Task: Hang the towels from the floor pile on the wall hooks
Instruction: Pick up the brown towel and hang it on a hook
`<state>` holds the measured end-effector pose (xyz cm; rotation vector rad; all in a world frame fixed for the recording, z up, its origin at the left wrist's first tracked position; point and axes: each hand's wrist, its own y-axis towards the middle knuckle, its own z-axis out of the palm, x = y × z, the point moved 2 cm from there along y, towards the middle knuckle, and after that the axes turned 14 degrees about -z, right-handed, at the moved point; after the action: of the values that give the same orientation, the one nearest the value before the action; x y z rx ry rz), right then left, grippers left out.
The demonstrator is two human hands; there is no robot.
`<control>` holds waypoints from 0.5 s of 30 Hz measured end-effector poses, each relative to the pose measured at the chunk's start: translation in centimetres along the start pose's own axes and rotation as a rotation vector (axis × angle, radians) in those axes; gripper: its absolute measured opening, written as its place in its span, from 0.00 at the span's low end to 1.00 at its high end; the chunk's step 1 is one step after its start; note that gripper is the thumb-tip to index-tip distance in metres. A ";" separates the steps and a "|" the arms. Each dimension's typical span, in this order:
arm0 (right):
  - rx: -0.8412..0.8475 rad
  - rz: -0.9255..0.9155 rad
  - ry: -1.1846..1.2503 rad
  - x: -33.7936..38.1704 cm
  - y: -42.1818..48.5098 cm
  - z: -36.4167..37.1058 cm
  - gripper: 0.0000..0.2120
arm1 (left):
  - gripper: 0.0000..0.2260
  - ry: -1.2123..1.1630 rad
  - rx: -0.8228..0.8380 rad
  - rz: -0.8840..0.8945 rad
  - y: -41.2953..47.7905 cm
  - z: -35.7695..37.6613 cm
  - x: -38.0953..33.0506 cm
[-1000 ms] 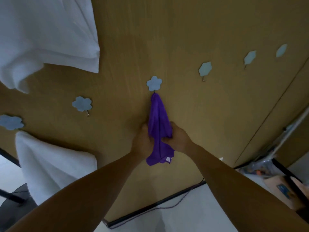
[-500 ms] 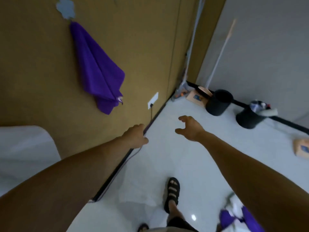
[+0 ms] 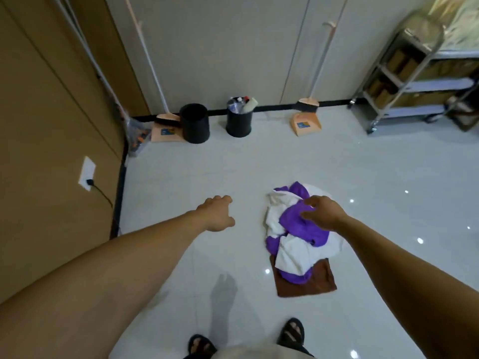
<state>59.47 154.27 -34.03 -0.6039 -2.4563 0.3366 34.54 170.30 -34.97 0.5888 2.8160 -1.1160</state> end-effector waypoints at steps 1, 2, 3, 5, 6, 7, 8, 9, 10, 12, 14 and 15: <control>0.004 0.033 0.027 -2.3 -0.9 0.0 0.22 | 0.33 0.026 0.012 0.022 0.3 0.8 -2.4; 0.008 0.059 0.053 -4.5 -1.6 0.0 0.23 | 0.32 0.050 0.025 0.041 0.6 1.8 -4.8; 0.011 0.073 0.073 -6.6 -2.2 0.0 0.23 | 0.32 0.070 0.038 0.055 0.9 2.8 -7.2; 0.017 0.094 0.100 -11.0 -3.1 0.2 0.24 | 0.31 0.098 0.068 0.071 1.5 5.4 -11.7; 0.022 0.109 0.115 -13.2 -3.3 0.3 0.24 | 0.31 0.105 0.076 0.077 1.9 6.9 -13.9; 0.029 0.126 0.136 -15.5 -3.4 0.5 0.24 | 0.30 0.111 0.085 0.084 2.4 8.4 -16.0; 0.039 0.144 0.158 -17.6 -3.4 0.9 0.23 | 0.30 0.113 0.099 0.088 2.8 10.2 -17.8; 0.043 0.163 0.178 -19.8 -3.3 1.5 0.22 | 0.29 0.114 0.111 0.091 3.5 12.0 -19.5; 0.041 0.190 0.201 -22.0 -3.0 2.3 0.21 | 0.28 0.119 0.127 0.093 4.3 14.0 -21.0; 0.045 0.255 0.248 -26.5 -2.3 4.9 0.20 | 0.26 0.120 0.178 0.082 6.4 18.3 -23.2; 0.077 0.307 0.299 -30.7 -1.0 8.8 0.17 | 0.23 0.115 0.221 0.063 9.5 23.1 -24.6; 0.085 0.331 0.333 -32.8 -0.4 11.2 0.15 | 0.23 0.111 0.246 0.047 11.2 25.7 -24.9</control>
<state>76.60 136.69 -58.54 -0.9507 -2.0139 0.4300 59.49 152.32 -56.48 0.7528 2.7571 -1.4763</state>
